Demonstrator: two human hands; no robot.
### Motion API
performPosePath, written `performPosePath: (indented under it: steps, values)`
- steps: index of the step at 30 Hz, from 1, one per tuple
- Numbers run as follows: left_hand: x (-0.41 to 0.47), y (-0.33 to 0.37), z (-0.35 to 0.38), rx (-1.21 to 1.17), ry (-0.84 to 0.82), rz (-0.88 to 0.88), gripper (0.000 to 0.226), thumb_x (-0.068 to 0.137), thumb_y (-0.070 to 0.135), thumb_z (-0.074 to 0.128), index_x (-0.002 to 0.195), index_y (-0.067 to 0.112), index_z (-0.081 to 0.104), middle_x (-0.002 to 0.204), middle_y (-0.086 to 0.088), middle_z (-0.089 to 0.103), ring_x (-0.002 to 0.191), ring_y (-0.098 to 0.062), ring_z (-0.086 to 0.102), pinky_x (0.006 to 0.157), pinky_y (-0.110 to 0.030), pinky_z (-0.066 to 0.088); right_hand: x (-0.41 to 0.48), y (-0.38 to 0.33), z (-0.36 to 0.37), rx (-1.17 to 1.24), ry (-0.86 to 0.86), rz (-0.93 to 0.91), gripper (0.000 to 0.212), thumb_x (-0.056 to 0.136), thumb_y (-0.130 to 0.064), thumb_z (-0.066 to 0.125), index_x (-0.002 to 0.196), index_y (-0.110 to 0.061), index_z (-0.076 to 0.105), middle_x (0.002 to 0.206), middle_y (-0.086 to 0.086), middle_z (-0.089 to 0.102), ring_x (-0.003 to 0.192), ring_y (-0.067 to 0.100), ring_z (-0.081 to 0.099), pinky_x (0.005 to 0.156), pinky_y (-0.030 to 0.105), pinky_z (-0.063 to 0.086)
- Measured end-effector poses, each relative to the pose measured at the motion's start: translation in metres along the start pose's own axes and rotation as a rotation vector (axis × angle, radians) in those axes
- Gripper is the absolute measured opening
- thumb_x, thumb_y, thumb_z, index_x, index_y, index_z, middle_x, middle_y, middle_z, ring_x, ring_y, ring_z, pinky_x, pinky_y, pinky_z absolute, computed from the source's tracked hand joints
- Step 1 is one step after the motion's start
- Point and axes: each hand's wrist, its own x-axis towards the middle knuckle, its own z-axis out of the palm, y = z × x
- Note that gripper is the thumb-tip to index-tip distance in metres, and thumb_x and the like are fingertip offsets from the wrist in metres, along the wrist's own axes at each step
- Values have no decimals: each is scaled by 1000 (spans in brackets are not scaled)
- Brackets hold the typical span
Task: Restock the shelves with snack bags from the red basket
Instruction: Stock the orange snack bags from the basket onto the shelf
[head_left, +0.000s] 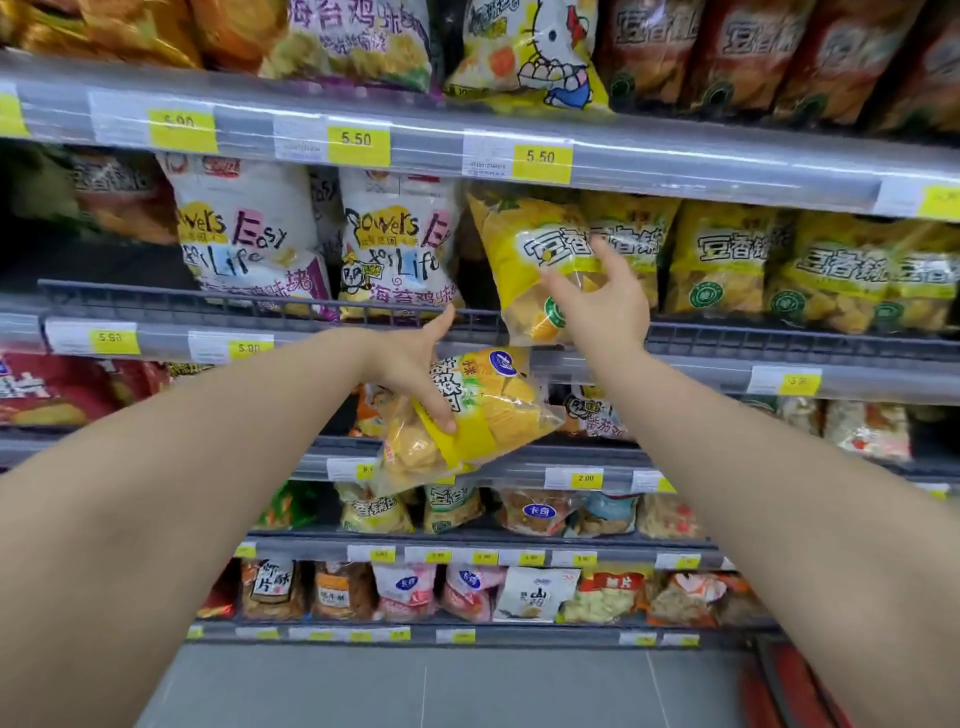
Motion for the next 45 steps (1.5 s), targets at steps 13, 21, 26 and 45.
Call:
performPosePath:
  steps: [13,21,26,45]
  values:
    - [6,-5,-10,158,52,28,156,41,59,88,147,34,-22,157,-4,24,141,-25,28,110,-35,32,51,-15,56,-98,66,37,64,83,-52,63,136,-24,41,121,1,59,104,27,59,74,32,45]
    - [10,-22,-9,108,70,89,152,41,58,89,144,44,-22,155,-2,28,141,-20,29,98,-23,25,73,-2,102,-481,-54,16,73,76,-53,68,128,-13,35,131,14,37,123,32,37,93,43,39]
    - [10,-23,-11,105,52,86,150,42,56,89,143,46,-22,154,-4,30,140,-21,30,100,-26,28,83,1,91,-636,-277,11,90,68,-62,64,136,-19,26,135,17,33,125,38,37,94,43,38]
    - [12,-32,-6,28,63,113,150,36,60,88,137,56,-24,150,-6,38,137,-22,37,104,-31,33,91,5,112,-544,-228,-32,73,72,-58,71,125,-12,47,133,14,28,125,32,33,100,37,36]
